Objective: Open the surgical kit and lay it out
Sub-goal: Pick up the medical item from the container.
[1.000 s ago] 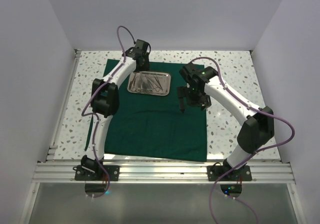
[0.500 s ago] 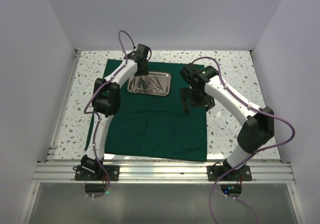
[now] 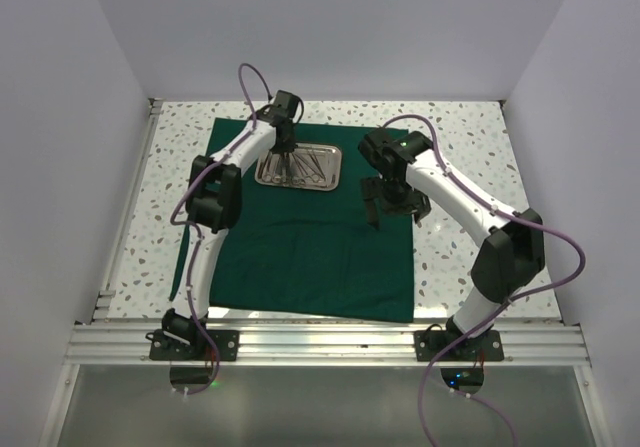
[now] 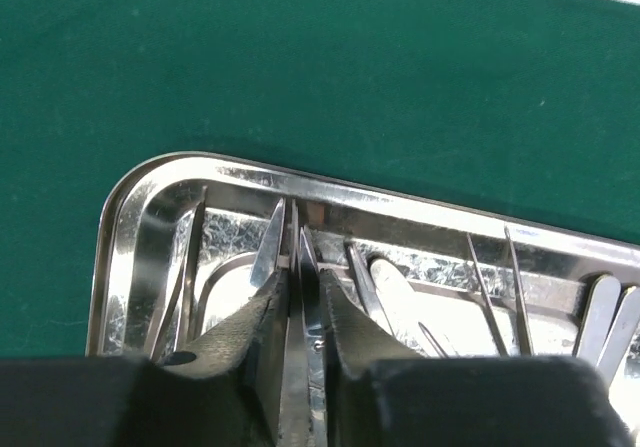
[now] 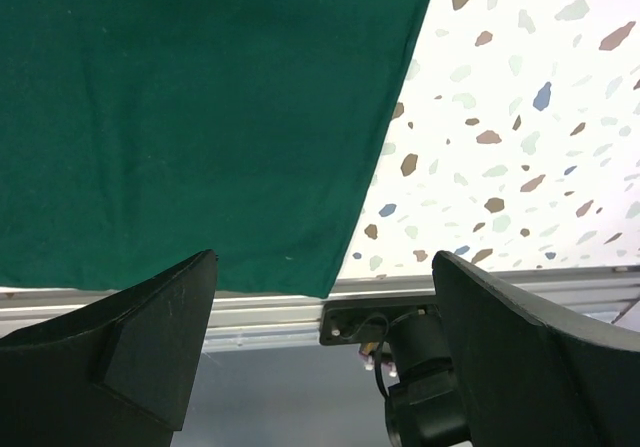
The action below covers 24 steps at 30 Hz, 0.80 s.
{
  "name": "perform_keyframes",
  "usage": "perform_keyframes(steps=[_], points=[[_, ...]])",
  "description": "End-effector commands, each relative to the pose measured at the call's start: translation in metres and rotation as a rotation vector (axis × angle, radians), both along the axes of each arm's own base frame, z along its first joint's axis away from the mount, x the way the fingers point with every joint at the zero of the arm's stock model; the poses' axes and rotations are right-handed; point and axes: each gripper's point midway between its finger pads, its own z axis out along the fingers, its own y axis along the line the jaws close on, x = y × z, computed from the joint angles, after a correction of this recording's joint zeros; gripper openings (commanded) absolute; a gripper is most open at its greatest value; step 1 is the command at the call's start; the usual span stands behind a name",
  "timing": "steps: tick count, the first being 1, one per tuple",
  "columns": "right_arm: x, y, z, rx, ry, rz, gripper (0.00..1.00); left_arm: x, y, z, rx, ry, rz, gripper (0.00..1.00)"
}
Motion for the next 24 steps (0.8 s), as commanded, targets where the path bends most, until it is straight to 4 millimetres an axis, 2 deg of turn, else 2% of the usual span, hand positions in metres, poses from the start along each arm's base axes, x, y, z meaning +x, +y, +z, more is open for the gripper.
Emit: perform_keyframes(steps=[1,3,6,7,9,19,24], points=[[0.005,-0.003,0.002,-0.023,-0.006,0.015,0.93,0.016,-0.002,0.004,-0.026,-0.046,0.016,0.2],[0.006,-0.004,0.002,-0.031,-0.006,0.019,0.93,0.017,-0.001,0.004,-0.029,-0.046,0.019,0.18],[0.009,-0.004,0.002,-0.042,-0.006,0.029,0.93,0.018,-0.001,0.003,-0.033,-0.045,0.021,0.07],[0.009,-0.004,0.002,-0.042,-0.005,0.031,0.93,0.018,0.0,0.003,-0.034,-0.045,0.025,0.0],[0.01,-0.004,0.001,-0.045,-0.001,0.039,0.93,0.02,0.0,0.009,-0.039,-0.053,0.027,0.0],[0.016,0.002,-0.008,-0.038,0.013,0.07,0.93,0.032,-0.006,0.092,-0.083,-0.202,-0.015,0.0],[0.022,0.005,-0.01,-0.036,0.01,0.096,0.93,0.02,0.002,0.136,-0.067,-0.253,-0.03,0.0]])
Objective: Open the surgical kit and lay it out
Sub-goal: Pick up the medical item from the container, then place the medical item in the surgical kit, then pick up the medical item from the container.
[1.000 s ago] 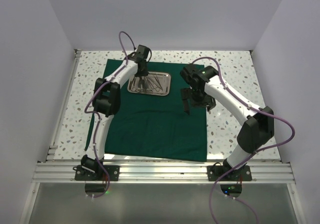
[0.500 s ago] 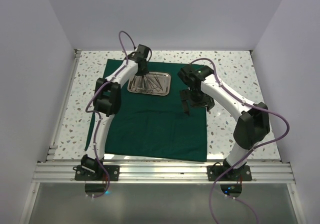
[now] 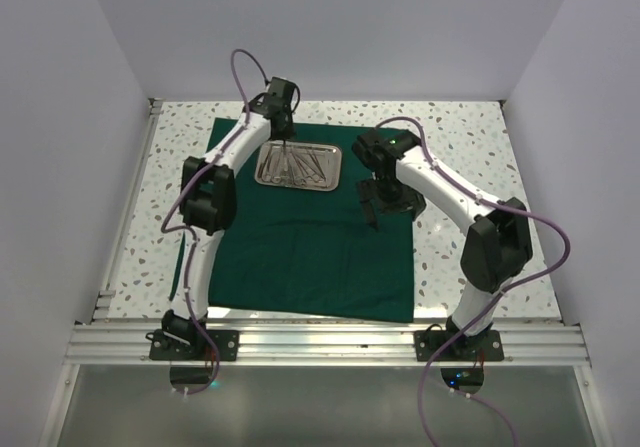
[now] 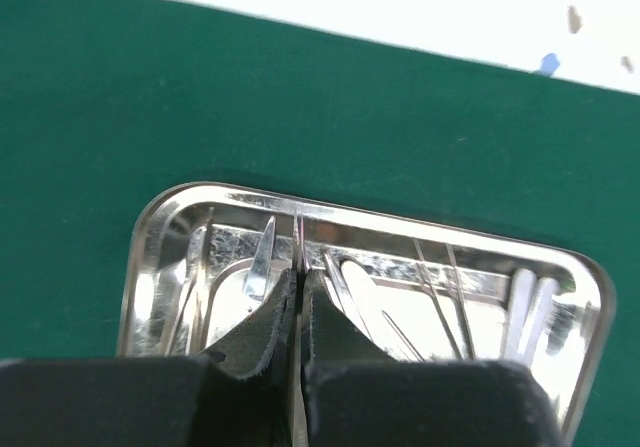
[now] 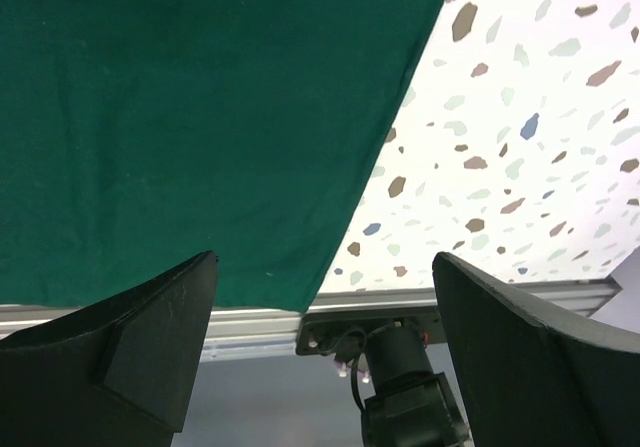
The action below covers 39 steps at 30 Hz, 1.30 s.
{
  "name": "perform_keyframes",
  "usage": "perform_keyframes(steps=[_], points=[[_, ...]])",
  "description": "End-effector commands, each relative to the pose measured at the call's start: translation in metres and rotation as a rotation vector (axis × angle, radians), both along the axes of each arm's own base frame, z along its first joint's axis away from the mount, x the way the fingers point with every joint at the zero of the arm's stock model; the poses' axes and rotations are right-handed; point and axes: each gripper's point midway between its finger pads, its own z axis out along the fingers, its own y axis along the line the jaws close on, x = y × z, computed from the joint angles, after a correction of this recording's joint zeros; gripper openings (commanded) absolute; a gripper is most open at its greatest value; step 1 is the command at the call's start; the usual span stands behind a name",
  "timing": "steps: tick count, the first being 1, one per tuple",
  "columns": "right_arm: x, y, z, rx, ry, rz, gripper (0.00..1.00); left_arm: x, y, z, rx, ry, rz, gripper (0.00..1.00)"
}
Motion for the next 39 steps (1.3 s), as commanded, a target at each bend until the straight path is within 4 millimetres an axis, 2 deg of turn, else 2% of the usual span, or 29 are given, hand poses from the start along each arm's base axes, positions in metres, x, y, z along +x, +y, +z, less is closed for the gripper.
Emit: perform_keyframes(steps=[1,2,3,4,5,6,7,8,9,10,11,12,13,14,15,17,18,25,27,29,31,32,33,34,35,36,37,38,39], points=[[0.014,0.006,0.007,0.018,-0.036,0.042,0.93,-0.002,0.008,0.092,-0.022,-0.154,-0.02,0.0],[0.016,0.008,0.009,0.022,-0.043,0.046,0.93,-0.012,0.005,0.108,-0.048,-0.164,-0.044,0.0],[0.018,0.009,0.008,0.024,-0.046,0.051,0.93,-0.021,0.003,0.109,-0.055,-0.153,-0.057,0.0],[0.022,0.01,0.007,0.026,-0.048,0.057,0.93,-0.039,0.005,0.089,-0.049,-0.094,-0.071,0.0],[0.025,0.013,0.008,0.031,-0.053,0.063,0.93,-0.055,-0.003,0.107,-0.088,-0.107,-0.11,0.0],[0.027,0.015,0.008,0.037,-0.055,0.065,0.93,-0.066,-0.007,0.105,-0.104,-0.097,-0.129,0.0],[0.03,0.017,0.005,0.035,-0.047,0.069,0.93,-0.092,-0.005,0.076,-0.101,-0.02,-0.145,0.0],[0.033,0.02,0.006,0.044,-0.052,0.071,0.93,-0.11,-0.016,0.093,-0.138,-0.045,-0.188,0.0],[0.035,0.021,0.005,0.049,-0.05,0.072,0.93,-0.125,-0.017,0.087,-0.146,-0.023,-0.202,0.0],[0.036,0.024,0.004,0.053,-0.046,0.074,0.93,-0.153,-0.013,0.059,-0.137,0.054,-0.2,0.0],[0.038,0.027,0.002,0.062,-0.039,0.073,0.93,-0.169,-0.018,0.071,-0.16,0.033,-0.22,0.0],[0.039,0.028,0.002,0.065,-0.039,0.074,0.93,-0.194,-0.011,0.045,-0.146,0.098,-0.217,0.0],[0.039,0.03,0.0,0.068,-0.034,0.074,0.93,-0.21,-0.018,0.052,-0.181,0.091,-0.236,0.0],[0.039,0.03,-0.002,0.071,-0.028,0.075,0.92,-0.219,-0.021,0.049,-0.202,0.09,-0.249,0.0],[0.039,0.031,-0.003,0.07,-0.024,0.075,0.92,-0.24,-0.017,0.027,-0.193,0.143,-0.252,0.0],[0.037,0.032,-0.008,0.076,-0.012,0.074,0.92,-0.255,-0.024,0.024,-0.218,0.14,-0.275,0.0],[0.036,0.032,-0.009,0.077,-0.007,0.074,0.92,-0.264,-0.021,0.013,-0.213,0.171,-0.269,0.0],[0.028,0.027,-0.017,0.064,0.023,0.075,0.92,-0.292,-0.025,-0.005,-0.232,0.27,-0.295,0.01],[0.024,0.025,-0.02,0.055,0.035,0.074,0.92,-0.304,-0.028,-0.008,-0.241,0.302,-0.311,0.28],[0.024,0.023,-0.021,0.047,0.037,0.074,0.92,-0.309,-0.025,-0.002,-0.231,0.311,-0.303,0.44],[0.023,0.022,-0.021,0.042,0.042,0.073,0.92,-0.3,-0.026,0.02,-0.225,0.266,-0.302,0.55],[0.023,0.023,-0.021,0.04,0.04,0.075,0.92,-0.296,-0.021,0.028,-0.198,0.252,-0.291,0.64],[0.024,0.022,-0.02,0.038,0.038,0.073,0.92,-0.28,-0.025,0.051,-0.198,0.191,-0.293,0.68],[0.024,0.022,-0.02,0.035,0.037,0.071,0.92,-0.272,-0.024,0.06,-0.174,0.166,-0.298,0.7],[0.026,0.021,-0.018,0.032,0.03,0.071,0.92,-0.261,-0.019,0.062,-0.138,0.16,-0.279,0.71],[0.026,0.021,-0.017,0.031,0.031,0.07,0.92,-0.24,-0.023,0.086,-0.13,0.088,-0.273,0.7],[0.026,0.021,-0.016,0.031,0.029,0.067,0.92,-0.229,-0.022,0.092,-0.105,0.063,-0.279,0.69],[0.027,0.022,-0.012,0.036,0.02,0.064,0.92,-0.21,-0.014,0.086,-0.072,0.058,-0.246,0.66],[0.027,0.023,-0.011,0.043,0.016,0.06,0.92,-0.189,-0.015,0.103,-0.071,0.01,-0.243,0.65]])
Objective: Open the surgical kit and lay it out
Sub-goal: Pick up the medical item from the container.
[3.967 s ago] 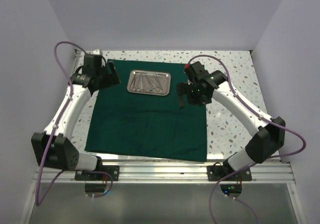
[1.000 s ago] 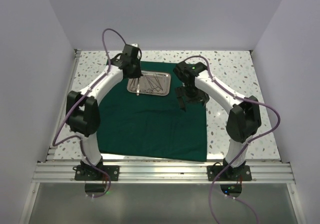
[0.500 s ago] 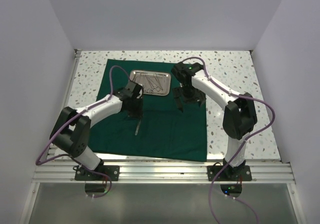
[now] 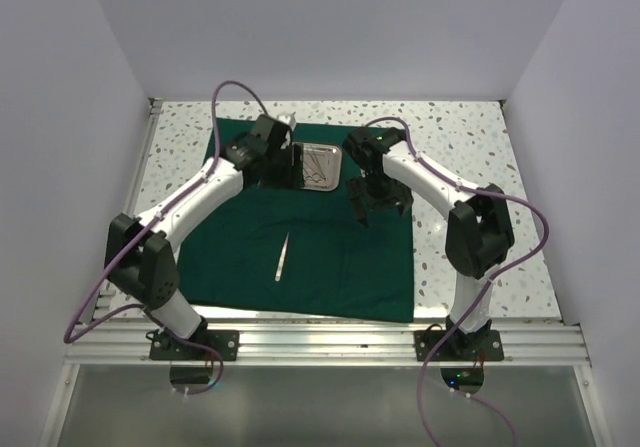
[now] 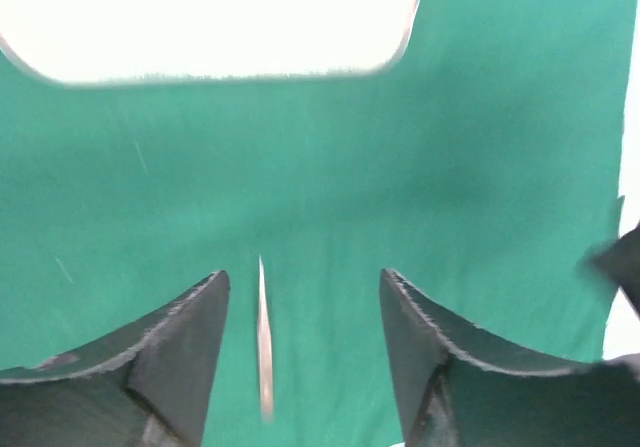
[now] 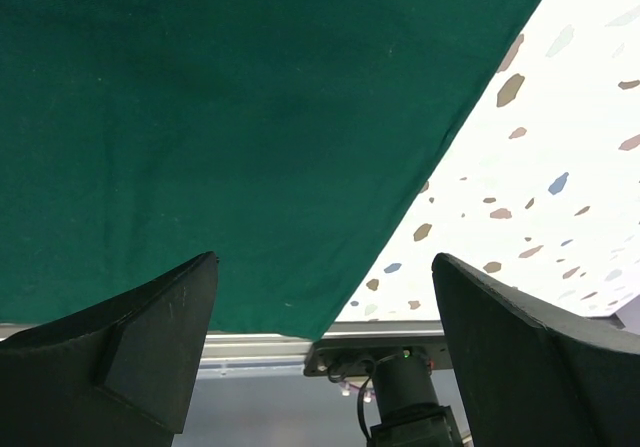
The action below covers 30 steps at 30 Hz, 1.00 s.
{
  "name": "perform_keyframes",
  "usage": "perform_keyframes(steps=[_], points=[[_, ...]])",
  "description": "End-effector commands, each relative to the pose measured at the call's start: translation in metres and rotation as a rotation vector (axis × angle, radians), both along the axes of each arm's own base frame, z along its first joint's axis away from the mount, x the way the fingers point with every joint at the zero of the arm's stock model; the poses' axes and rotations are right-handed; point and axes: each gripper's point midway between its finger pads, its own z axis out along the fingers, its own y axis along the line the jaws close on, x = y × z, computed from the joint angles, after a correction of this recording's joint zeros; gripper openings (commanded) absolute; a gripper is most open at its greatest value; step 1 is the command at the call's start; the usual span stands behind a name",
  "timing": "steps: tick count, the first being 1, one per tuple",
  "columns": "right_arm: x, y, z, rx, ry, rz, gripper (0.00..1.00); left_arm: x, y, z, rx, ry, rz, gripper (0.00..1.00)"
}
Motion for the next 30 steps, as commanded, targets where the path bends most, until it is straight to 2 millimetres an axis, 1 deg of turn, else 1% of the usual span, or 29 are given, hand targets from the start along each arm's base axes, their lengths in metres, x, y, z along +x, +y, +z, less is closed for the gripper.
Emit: perform_keyframes(steps=[1,2,3,4,5,6,7,8,9,10,11,12,13,14,15,16,19,24,28,30], points=[[0.001,0.0,0.016,0.015,-0.02,0.002,0.92,0.069,0.017,0.033,0.071,-0.145,0.056,0.62],[0.001,0.001,0.017,0.021,-0.022,-0.001,0.92,0.088,0.025,0.017,0.091,-0.122,0.081,0.59],[0.001,0.0,0.021,0.026,-0.028,-0.004,0.92,0.109,0.024,0.032,0.073,-0.16,0.092,0.58],[-0.001,0.0,0.022,0.027,-0.026,-0.01,0.92,0.124,0.032,0.013,0.09,-0.123,0.108,0.56],[-0.002,-0.001,0.023,0.025,-0.025,-0.012,0.92,0.134,0.032,0.011,0.09,-0.12,0.108,0.54],[-0.003,-0.001,0.026,0.03,-0.03,-0.014,0.92,0.153,0.03,0.027,0.077,-0.163,0.113,0.54],[-0.005,-0.003,0.026,0.026,-0.029,-0.021,0.92,0.165,0.031,0.009,0.101,-0.14,0.107,0.53],[-0.005,-0.003,0.027,0.026,-0.031,-0.024,0.92,0.173,0.034,0.005,0.122,-0.141,0.109,0.52],[-0.007,-0.003,0.028,0.027,-0.032,-0.03,0.92,0.187,0.031,0.017,0.124,-0.18,0.105,0.51],[-0.008,-0.004,0.028,0.028,-0.028,-0.034,0.92,0.196,0.033,-0.004,0.15,-0.149,0.105,0.5],[-0.009,-0.004,0.028,0.026,-0.027,-0.039,0.92,0.201,0.036,-0.009,0.171,-0.148,0.111,0.49],[-0.01,-0.005,0.027,0.025,-0.027,-0.049,0.92,0.211,0.035,-0.002,0.172,-0.175,0.114,0.49],[-0.011,-0.004,0.029,0.029,-0.027,-0.052,0.92,0.215,0.036,-0.007,0.185,-0.171,0.111,0.48],[-0.012,-0.005,0.028,0.028,-0.025,-0.058,0.92,0.22,0.039,-0.02,0.204,-0.159,0.117,0.46],[-0.013,-0.005,0.028,0.027,-0.023,-0.066,0.92,0.224,0.041,-0.022,0.209,-0.163,0.119,0.45],[-0.014,-0.007,0.028,0.022,-0.022,-0.067,0.92,0.228,0.045,-0.031,0.217,-0.153,0.126,0.45],[-0.016,-0.009,0.026,0.005,-0.015,-0.072,0.92,0.234,0.053,-0.04,0.222,-0.153,0.141,0.43],[-0.018,-0.01,0.019,-0.008,0.006,-0.084,0.92,0.24,0.064,-0.043,0.238,-0.163,0.146,0.42],[-0.016,-0.008,0.014,-0.014,0.022,-0.086,0.92,0.243,0.076,-0.055,0.23,-0.138,0.165,0.42],[-0.014,-0.007,0.013,-0.018,0.026,-0.086,0.92,0.243,0.079,-0.06,0.228,-0.128,0.166,0.41]])
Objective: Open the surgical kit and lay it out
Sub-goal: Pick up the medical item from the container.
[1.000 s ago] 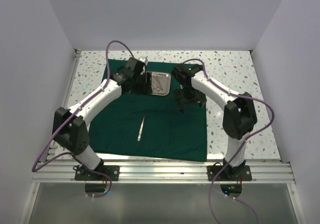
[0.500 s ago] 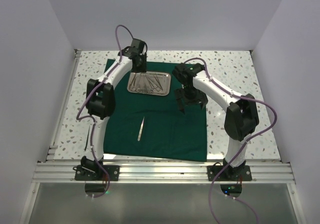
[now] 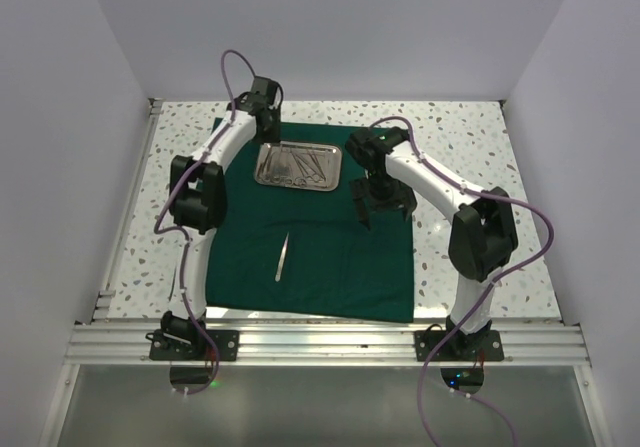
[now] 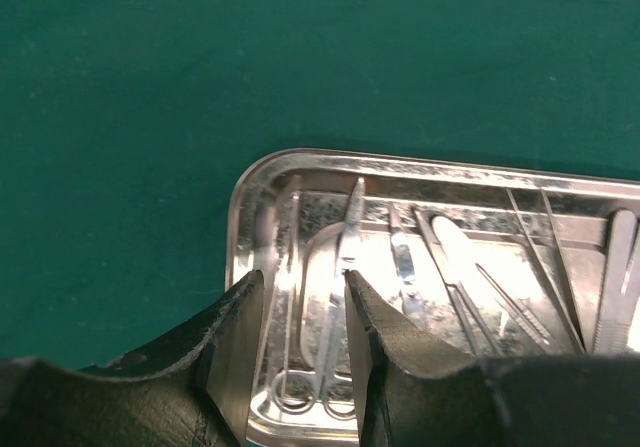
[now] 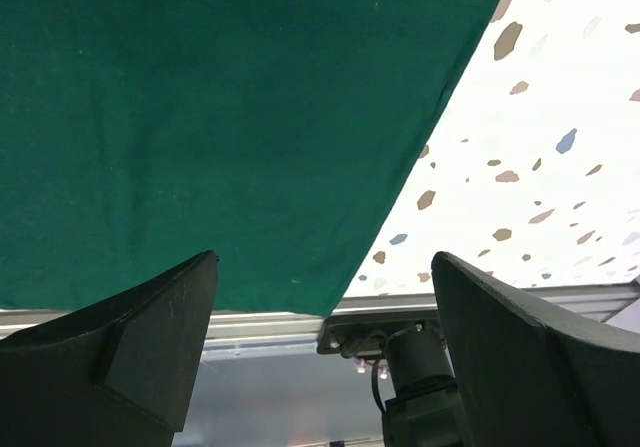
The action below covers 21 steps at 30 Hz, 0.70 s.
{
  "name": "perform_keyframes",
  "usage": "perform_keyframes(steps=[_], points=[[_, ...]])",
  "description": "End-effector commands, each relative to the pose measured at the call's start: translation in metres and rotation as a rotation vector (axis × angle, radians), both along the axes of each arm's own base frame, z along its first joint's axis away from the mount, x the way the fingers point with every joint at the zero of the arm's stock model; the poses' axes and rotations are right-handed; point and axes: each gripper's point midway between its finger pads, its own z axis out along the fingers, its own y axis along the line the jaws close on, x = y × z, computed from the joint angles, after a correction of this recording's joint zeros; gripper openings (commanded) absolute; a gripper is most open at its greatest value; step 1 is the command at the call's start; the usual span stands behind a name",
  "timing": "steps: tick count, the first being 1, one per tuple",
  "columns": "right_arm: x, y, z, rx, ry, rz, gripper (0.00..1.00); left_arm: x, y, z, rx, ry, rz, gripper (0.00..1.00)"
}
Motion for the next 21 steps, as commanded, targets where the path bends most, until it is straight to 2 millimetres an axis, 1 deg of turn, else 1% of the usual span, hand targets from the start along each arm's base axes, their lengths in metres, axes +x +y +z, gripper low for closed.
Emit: perform_keyframes(steps=[1,6,10,15,18,21], points=[[0.0,-0.001,0.004,-0.008,0.011,-0.016,0.92,0.015,0.013,-0.003,0.007,-0.024,0.01,0.42],[0.003,0.001,0.003,-0.012,0.014,-0.01,0.92,0.016,0.013,-0.016,-0.004,-0.002,0.008,0.41],[0.005,0.0,0.003,-0.023,0.011,-0.005,0.92,0.015,0.012,-0.03,-0.009,0.024,0.004,0.41],[0.006,-0.002,0.003,-0.032,0.008,-0.001,0.92,0.013,0.011,-0.039,-0.007,0.041,0.002,0.4],[0.006,-0.003,0.002,-0.037,0.011,0.005,0.92,0.011,0.013,-0.046,0.001,0.055,0.004,0.34],[0.007,-0.003,0.002,-0.038,0.01,0.007,0.92,0.003,0.018,-0.056,0.024,0.089,0.009,0.26]])
